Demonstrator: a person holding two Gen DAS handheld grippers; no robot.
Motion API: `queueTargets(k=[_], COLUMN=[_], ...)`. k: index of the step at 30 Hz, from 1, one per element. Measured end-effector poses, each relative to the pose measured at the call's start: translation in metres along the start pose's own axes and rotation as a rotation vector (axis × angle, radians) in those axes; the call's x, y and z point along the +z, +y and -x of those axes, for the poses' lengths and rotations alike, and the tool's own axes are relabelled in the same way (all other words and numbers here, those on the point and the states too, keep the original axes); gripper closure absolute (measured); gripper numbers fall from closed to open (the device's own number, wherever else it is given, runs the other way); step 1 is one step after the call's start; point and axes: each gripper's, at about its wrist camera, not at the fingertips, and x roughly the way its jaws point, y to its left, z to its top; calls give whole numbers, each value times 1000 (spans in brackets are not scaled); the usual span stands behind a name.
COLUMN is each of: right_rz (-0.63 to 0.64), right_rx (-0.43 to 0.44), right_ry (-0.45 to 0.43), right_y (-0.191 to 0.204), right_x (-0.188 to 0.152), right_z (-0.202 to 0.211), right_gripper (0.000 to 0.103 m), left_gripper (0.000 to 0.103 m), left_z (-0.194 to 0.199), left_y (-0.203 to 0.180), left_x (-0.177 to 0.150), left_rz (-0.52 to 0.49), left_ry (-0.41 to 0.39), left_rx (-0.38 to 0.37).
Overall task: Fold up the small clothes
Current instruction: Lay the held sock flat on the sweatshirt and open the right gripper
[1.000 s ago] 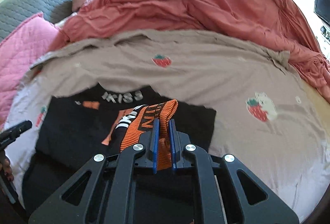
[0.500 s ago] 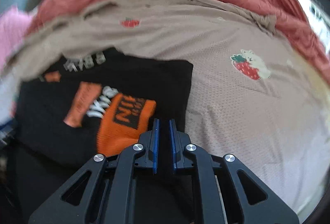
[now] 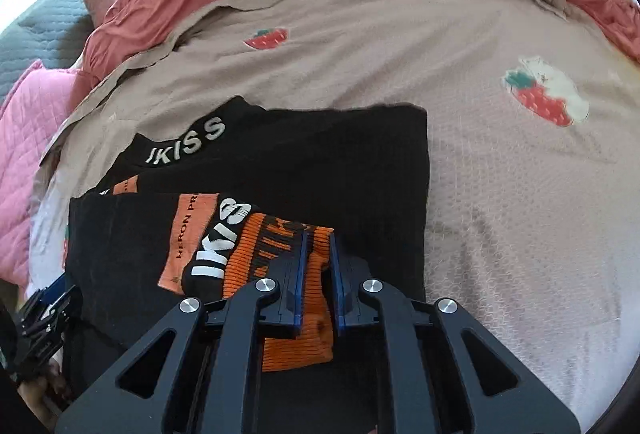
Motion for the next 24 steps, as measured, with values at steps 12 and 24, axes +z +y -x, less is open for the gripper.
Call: queueTargets(k=[12,24], right_rz=[9,155], right_rx=[-29,35], right_ry=[-57,-57], right_y=[-11,34], right_x=[-4,-30], right_z=[17,31], right_gripper=[99,83], left_gripper=[50,50], left_z=[0,14], left_y=[1,-8], left_x=[1,5], left_rz=[8,-18], left_ry=[4,-42], left_rx=[-1,-18])
